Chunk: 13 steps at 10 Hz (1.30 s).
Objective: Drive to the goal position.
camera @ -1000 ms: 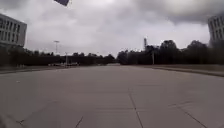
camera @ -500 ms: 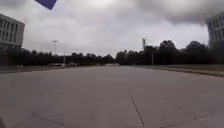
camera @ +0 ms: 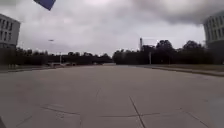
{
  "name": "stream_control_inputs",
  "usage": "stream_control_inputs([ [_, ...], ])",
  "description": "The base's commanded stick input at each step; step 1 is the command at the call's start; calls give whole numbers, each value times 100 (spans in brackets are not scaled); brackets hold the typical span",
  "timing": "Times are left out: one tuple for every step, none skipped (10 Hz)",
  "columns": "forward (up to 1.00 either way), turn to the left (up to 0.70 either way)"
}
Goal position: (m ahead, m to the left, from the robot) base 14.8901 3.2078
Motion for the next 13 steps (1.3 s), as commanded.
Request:
stream_control_inputs([
  [100, -3],
  [100, -4],
  [100, -4],
  [100, -4],
  [100, -4],
  [100, -3],
  [100, -4],
  [100, -4],
  [100, -4],
  [100, -4],
  [100, -4],
  [100, -4],
  [100, -4],
])
